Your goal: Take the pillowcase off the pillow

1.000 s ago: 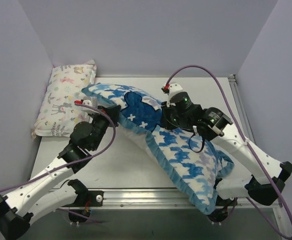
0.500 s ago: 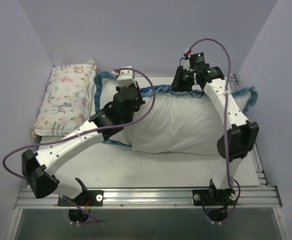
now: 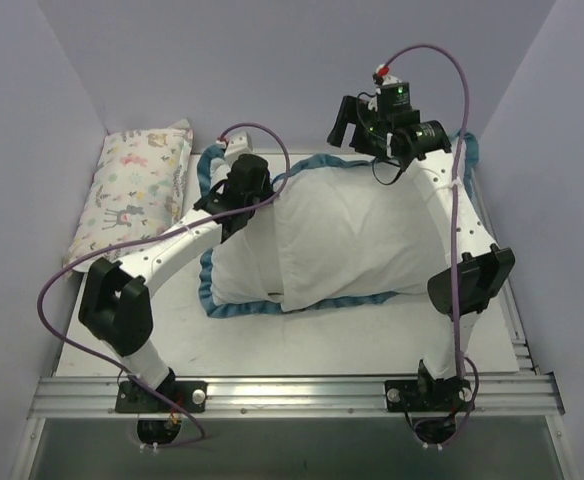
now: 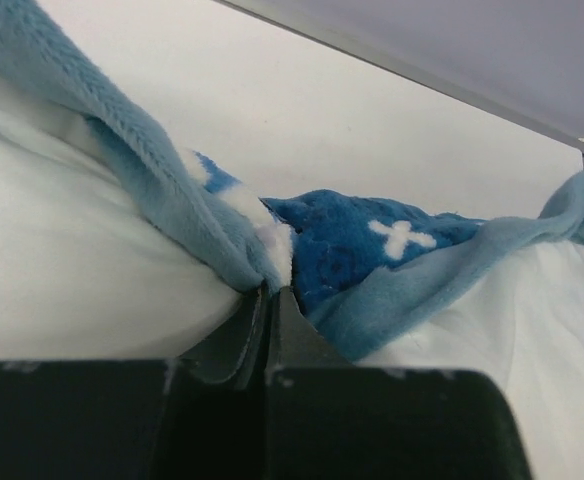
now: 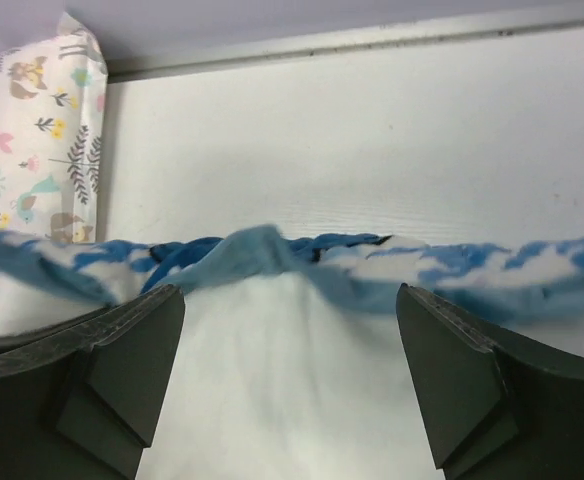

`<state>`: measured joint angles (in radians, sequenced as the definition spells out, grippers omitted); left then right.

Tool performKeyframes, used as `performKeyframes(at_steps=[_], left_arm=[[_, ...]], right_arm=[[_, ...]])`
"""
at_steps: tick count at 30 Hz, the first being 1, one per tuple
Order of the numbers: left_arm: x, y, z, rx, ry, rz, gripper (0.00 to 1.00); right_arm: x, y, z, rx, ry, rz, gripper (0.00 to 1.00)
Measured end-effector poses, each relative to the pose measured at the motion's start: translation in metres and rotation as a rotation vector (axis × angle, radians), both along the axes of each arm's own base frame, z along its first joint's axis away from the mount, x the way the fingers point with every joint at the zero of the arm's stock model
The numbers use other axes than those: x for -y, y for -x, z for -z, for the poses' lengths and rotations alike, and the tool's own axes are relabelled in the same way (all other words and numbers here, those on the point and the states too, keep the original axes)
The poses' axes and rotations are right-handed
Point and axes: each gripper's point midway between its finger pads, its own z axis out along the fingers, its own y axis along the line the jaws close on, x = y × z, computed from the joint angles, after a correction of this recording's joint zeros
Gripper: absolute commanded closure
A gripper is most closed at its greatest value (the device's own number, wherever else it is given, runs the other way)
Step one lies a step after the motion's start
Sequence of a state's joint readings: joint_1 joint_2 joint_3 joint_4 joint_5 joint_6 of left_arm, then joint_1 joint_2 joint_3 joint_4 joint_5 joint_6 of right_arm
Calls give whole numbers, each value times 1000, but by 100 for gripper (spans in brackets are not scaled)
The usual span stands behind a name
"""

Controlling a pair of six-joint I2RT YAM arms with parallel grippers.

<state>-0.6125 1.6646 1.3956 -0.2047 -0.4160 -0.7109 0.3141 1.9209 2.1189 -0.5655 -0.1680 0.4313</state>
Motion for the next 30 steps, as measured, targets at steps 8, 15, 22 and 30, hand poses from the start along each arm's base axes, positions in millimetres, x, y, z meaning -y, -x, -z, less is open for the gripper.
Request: performKeyframes(at_steps=[8, 15, 22, 30], left_arm=[[1, 5, 46, -77, 64, 9, 85], [-3, 26, 80, -160, 61, 44, 61], [-12, 35, 66, -166, 57, 73, 25], [-34, 59, -16, -61, 80, 60, 18]], right_arm=[[-36, 87, -41, 142, 68, -108, 7], [-85, 178, 88, -22, 250, -320, 1], [-100, 169, 141, -67, 311, -332, 15], [-111, 144, 147, -78, 177, -298, 100]])
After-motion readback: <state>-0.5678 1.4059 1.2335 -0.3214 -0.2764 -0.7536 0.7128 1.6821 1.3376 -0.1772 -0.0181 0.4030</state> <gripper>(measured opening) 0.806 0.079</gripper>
